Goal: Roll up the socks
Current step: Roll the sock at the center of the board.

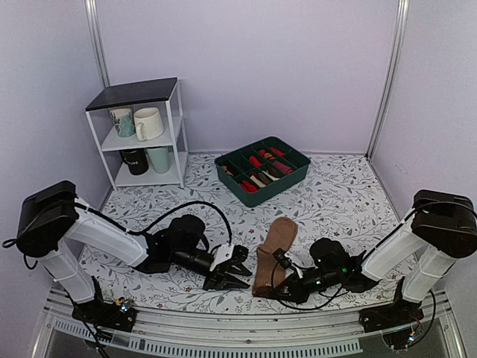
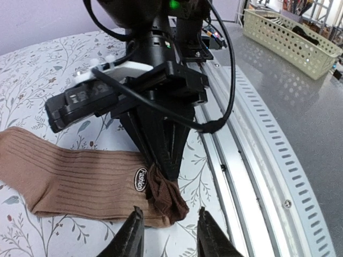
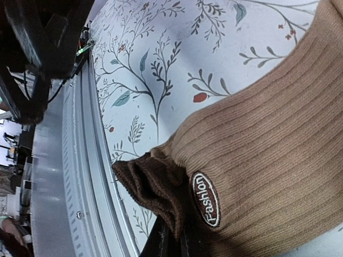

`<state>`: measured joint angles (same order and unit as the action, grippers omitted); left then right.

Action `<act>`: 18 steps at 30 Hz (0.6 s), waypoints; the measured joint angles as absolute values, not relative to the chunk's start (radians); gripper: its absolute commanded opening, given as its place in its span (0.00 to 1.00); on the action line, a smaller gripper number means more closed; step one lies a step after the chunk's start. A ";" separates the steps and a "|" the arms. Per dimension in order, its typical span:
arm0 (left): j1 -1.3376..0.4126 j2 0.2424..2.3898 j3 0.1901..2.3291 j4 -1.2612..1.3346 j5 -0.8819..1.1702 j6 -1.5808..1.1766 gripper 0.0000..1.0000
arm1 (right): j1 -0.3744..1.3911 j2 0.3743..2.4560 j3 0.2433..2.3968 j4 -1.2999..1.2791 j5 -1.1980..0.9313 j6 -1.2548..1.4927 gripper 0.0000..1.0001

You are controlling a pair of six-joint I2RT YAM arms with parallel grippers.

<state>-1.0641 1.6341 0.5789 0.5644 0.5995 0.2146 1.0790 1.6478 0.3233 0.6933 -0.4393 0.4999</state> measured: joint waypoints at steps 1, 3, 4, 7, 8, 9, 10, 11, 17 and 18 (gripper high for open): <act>-1.067 1.652 0.588 0.564 0.607 0.228 0.36 | 1.070 1.657 0.324 0.700 -0.463 0.521 0.02; -1.071 1.691 0.612 0.561 0.622 0.251 0.36 | 1.055 1.673 0.326 0.712 -0.501 0.558 0.02; -1.073 1.705 0.621 0.560 0.625 0.260 0.36 | 1.049 1.681 0.328 0.719 -0.517 0.576 0.02; -1.081 1.736 0.640 0.555 0.641 0.279 0.36 | 1.041 1.701 0.335 0.731 -0.553 0.614 0.02; -1.082 1.744 0.645 0.554 0.646 0.283 0.36 | 1.040 1.708 0.340 0.733 -0.563 0.622 0.02; -1.084 1.755 0.656 0.547 0.650 0.287 0.36 | 1.040 1.713 0.345 0.733 -0.572 0.629 0.02; -1.084 1.763 0.664 0.542 0.652 0.289 0.36 | 1.040 1.717 0.349 0.732 -0.579 0.636 0.02; -1.085 1.774 0.676 0.533 0.657 0.291 0.36 | 1.040 1.721 0.352 0.731 -0.586 0.641 0.02; -1.091 1.821 0.727 0.467 0.674 0.308 0.36 | 1.037 1.725 0.358 0.723 -0.597 0.659 0.02; -1.093 1.832 0.745 0.441 0.674 0.311 0.36 | 1.036 1.725 0.358 0.722 -0.598 0.660 0.02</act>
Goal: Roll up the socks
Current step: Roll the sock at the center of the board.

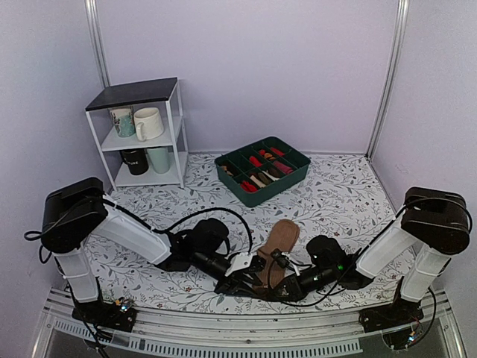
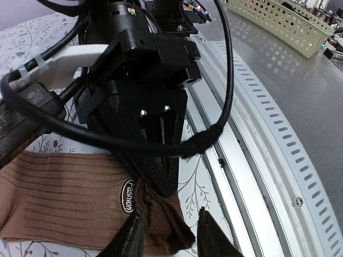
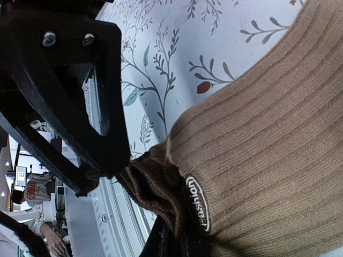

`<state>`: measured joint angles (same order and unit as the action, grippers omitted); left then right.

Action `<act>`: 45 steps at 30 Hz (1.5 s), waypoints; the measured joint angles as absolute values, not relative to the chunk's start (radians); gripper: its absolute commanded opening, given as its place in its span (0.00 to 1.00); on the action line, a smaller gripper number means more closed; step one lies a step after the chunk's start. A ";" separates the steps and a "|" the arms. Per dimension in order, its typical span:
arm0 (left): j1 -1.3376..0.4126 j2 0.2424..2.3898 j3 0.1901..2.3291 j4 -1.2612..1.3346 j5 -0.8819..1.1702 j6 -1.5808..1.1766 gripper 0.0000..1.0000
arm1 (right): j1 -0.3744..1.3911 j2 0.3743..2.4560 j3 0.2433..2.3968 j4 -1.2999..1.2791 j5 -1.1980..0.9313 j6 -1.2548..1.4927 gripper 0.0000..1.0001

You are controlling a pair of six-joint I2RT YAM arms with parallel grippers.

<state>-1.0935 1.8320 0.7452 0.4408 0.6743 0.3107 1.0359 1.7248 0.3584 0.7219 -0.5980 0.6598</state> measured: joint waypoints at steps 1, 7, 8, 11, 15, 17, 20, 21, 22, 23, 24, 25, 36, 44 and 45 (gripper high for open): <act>-1.096 1.842 0.761 0.421 0.674 0.311 0.36 | 1.035 1.725 0.360 0.719 -0.599 0.662 0.02; -1.103 1.861 0.792 0.351 0.681 0.313 0.36 | 1.032 1.727 0.362 0.715 -0.603 0.666 0.02; -1.103 1.866 0.796 0.340 0.682 0.313 0.37 | 1.032 1.728 0.362 0.715 -0.603 0.666 0.02; -1.104 1.890 0.815 0.313 0.681 0.311 0.37 | 1.032 1.728 0.363 0.715 -0.604 0.666 0.02; -1.108 1.919 0.838 0.284 0.677 0.310 0.34 | 1.031 1.728 0.364 0.713 -0.605 0.666 0.02; -1.113 1.923 0.847 0.268 0.671 0.310 0.28 | 1.031 1.728 0.365 0.710 -0.605 0.666 0.02; -1.120 1.934 0.866 0.255 0.657 0.303 0.09 | 1.029 1.728 0.367 0.706 -0.605 0.666 0.02; -1.121 1.934 0.869 0.251 0.652 0.296 0.01 | 1.029 1.728 0.367 0.706 -0.605 0.666 0.02; -1.121 1.934 0.871 0.248 0.646 0.292 0.00 | 1.029 1.728 0.367 0.706 -0.605 0.666 0.02; -1.121 1.934 0.871 0.246 0.642 0.294 0.00 | 1.029 1.728 0.367 0.705 -0.605 0.666 0.02; -1.121 1.934 0.871 0.245 0.643 0.290 0.00 | 1.028 1.728 0.368 0.704 -0.605 0.666 0.02; -1.121 1.934 0.871 0.245 0.643 0.286 0.00 | 1.028 1.728 0.368 0.704 -0.605 0.666 0.03; -1.105 1.934 0.847 0.249 0.689 0.099 0.00 | 1.034 1.524 0.324 0.581 -0.453 0.572 0.37; -1.068 1.944 0.856 0.182 0.778 -0.051 0.00 | 1.167 1.177 0.228 0.590 -0.230 0.294 0.41; -1.064 1.954 0.866 0.172 0.792 -0.066 0.00 | 1.200 1.182 0.229 0.591 -0.212 0.258 0.41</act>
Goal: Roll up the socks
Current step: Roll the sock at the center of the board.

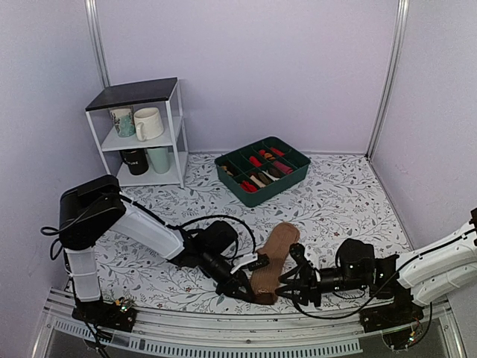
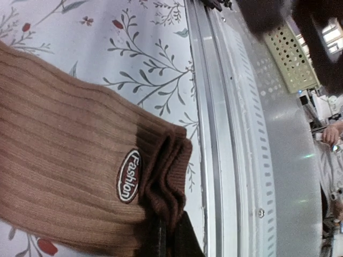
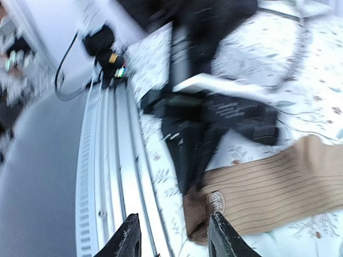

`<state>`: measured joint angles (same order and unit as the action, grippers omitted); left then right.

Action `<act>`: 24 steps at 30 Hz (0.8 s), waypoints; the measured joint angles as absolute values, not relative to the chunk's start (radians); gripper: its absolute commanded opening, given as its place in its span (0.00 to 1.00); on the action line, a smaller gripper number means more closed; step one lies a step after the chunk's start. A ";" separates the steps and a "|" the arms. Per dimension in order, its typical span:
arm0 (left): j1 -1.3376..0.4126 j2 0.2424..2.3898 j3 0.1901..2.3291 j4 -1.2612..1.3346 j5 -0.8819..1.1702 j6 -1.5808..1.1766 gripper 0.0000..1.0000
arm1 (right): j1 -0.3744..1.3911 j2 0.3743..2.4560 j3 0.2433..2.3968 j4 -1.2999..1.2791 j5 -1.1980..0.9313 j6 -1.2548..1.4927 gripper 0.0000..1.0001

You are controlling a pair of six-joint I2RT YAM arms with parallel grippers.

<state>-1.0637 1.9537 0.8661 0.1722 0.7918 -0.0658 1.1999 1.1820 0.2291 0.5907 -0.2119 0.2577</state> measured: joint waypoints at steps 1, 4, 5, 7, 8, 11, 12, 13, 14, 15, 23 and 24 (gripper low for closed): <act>-1.061 1.963 0.876 0.162 0.803 -0.079 0.00 | 1.230 1.195 0.233 0.589 -0.192 0.219 0.41; -1.050 1.985 0.902 0.133 0.842 -0.107 0.00 | 1.304 1.267 0.268 0.559 -0.158 0.136 0.41; -1.047 1.991 0.909 0.125 0.853 -0.113 0.00 | 1.323 1.294 0.286 0.543 -0.149 0.115 0.42; -1.042 2.002 0.922 0.110 0.871 -0.121 0.00 | 1.354 1.345 0.323 0.517 -0.131 0.083 0.42; -1.040 2.007 0.927 0.104 0.879 -0.122 0.00 | 1.367 1.369 0.341 0.509 -0.123 0.064 0.42; -1.036 2.014 0.936 0.091 0.895 -0.125 0.00 | 1.390 1.425 0.379 0.490 -0.097 0.019 0.41; -1.036 2.016 0.938 0.089 0.897 -0.125 0.00 | 1.392 1.435 0.382 0.484 -0.087 0.009 0.41; -1.036 2.016 0.938 0.089 0.899 -0.125 0.00 | 1.393 1.441 0.383 0.480 -0.080 0.002 0.42; -1.036 2.016 0.938 0.088 0.900 -0.125 0.00 | 1.393 1.446 0.383 0.475 -0.072 -0.004 0.41; -1.036 2.017 0.938 0.087 0.901 -0.125 0.00 | 1.393 1.450 0.383 0.469 -0.062 -0.010 0.41; -1.036 2.021 0.940 0.086 0.910 -0.124 0.00 | 1.393 1.521 0.392 0.459 -0.011 -0.018 0.40; -1.036 2.021 0.940 0.086 0.911 -0.124 0.00 | 1.393 1.534 0.397 0.457 -0.008 -0.018 0.40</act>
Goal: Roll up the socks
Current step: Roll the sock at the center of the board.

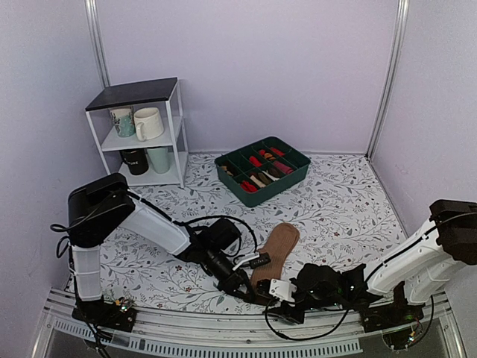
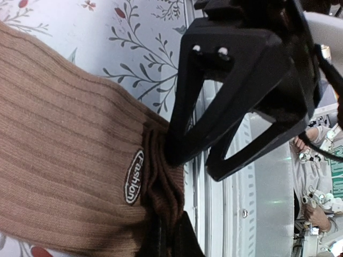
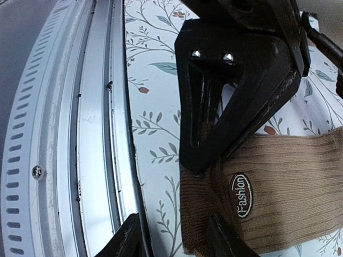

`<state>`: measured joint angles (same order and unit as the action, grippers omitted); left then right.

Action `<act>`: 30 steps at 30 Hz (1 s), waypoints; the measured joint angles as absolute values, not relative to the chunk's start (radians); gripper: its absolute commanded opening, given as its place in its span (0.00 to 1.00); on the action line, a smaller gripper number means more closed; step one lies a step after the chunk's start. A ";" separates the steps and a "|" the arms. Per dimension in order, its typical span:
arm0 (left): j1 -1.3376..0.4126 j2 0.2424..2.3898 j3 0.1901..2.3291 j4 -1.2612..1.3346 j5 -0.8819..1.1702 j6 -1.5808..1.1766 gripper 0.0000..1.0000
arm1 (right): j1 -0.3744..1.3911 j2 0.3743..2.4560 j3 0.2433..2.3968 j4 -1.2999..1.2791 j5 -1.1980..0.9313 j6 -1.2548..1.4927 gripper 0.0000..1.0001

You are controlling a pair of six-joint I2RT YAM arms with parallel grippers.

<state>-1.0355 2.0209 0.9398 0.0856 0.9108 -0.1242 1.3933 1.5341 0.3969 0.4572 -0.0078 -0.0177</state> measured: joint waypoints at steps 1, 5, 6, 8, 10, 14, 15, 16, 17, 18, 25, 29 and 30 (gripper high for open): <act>-1.036 2.021 0.940 0.086 0.911 -0.124 0.00 | 1.393 1.542 0.402 0.456 -0.007 -0.017 0.40; -1.035 2.021 0.940 0.084 0.912 -0.119 0.00 | 1.393 1.571 0.428 0.456 0.009 0.006 0.35; -1.035 2.021 0.940 0.084 0.912 -0.117 0.00 | 1.394 1.579 0.435 0.453 0.018 0.019 0.31; -1.034 2.020 0.938 0.084 0.912 -0.111 0.04 | 1.394 1.590 0.450 0.443 0.036 0.047 0.26; -1.034 2.008 0.929 0.084 0.904 -0.102 0.07 | 1.394 1.594 0.457 0.434 0.047 0.075 0.22; -1.029 1.974 0.913 0.081 0.870 -0.083 0.27 | 1.394 1.600 0.463 0.431 0.067 0.156 0.06; -1.029 1.960 0.909 0.078 0.855 -0.074 0.39 | 1.393 1.604 0.465 0.430 0.072 0.181 0.03; -1.028 1.948 0.906 0.076 0.844 -0.063 0.44 | 1.393 1.608 0.466 0.430 0.072 0.196 0.02; -1.027 1.930 0.902 0.073 0.831 -0.056 0.48 | 1.392 1.614 0.466 0.432 0.074 0.225 0.01; -1.026 1.909 0.899 0.071 0.815 -0.052 0.50 | 1.392 1.617 0.466 0.435 0.073 0.240 0.00; -1.014 1.659 0.762 0.192 0.683 0.007 0.47 | 1.364 1.599 0.450 0.439 0.035 0.379 0.00; -1.013 1.550 0.641 0.319 0.648 0.054 0.42 | 1.295 1.559 0.415 0.434 -0.071 0.456 0.00; -1.014 1.531 0.609 0.350 0.643 0.065 0.43 | 1.274 1.554 0.410 0.434 -0.105 0.477 0.00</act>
<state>-1.0138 1.5314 0.6090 0.3500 0.6434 0.0647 1.2739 1.5543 0.4099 0.4335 -0.1047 0.4774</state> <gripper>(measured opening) 0.416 0.006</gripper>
